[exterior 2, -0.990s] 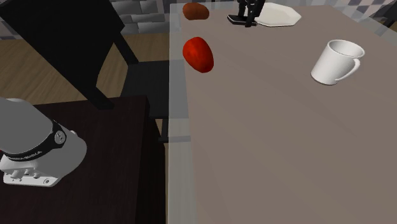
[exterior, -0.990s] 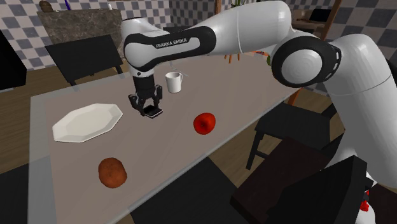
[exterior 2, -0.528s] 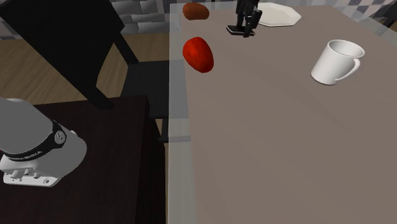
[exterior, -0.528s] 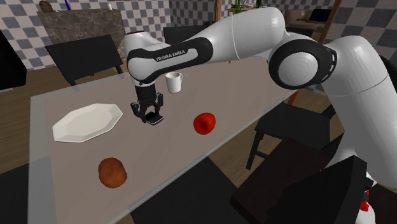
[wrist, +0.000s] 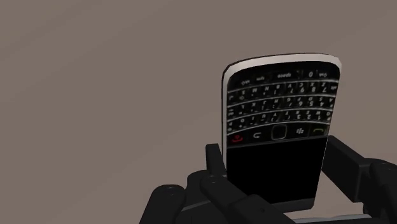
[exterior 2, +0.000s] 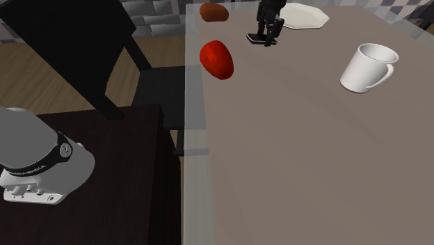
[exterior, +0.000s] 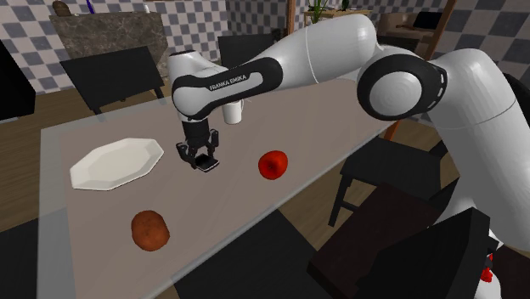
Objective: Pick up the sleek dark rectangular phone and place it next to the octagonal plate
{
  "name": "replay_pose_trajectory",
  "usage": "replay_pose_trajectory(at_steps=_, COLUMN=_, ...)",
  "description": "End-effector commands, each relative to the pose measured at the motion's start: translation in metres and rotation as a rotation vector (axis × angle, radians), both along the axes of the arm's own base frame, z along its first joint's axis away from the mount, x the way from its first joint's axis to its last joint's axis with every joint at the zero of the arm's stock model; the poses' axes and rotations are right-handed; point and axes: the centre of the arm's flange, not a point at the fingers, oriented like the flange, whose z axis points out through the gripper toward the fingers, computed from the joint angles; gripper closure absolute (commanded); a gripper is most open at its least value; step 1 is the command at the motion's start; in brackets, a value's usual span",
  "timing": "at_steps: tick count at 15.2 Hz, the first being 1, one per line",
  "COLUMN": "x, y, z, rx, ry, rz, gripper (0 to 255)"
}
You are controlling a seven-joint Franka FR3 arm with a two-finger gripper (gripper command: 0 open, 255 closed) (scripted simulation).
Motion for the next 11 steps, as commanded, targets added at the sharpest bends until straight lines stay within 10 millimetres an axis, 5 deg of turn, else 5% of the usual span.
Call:
replay_pose_trajectory(at_steps=1, x=0.000, y=0.000, z=0.000, rx=0.000, ry=0.000, rz=0.000, gripper=255)
replay_pose_trajectory(at_steps=2, x=0.000, y=0.000, z=0.000, rx=0.000, ry=0.000, rz=0.000, gripper=255)
replay_pose_trajectory(at_steps=3, x=0.000, y=0.000, z=0.000, rx=0.000, ry=0.000, rz=0.000, gripper=0)
replay_pose_trajectory(at_steps=8, x=0.000, y=0.000, z=0.000, rx=0.000, ry=0.000, rz=0.000, gripper=0)
replay_pose_trajectory(at_steps=11, x=0.001, y=-0.002, z=0.039, rx=0.000, ry=0.000, rz=0.000, gripper=0)
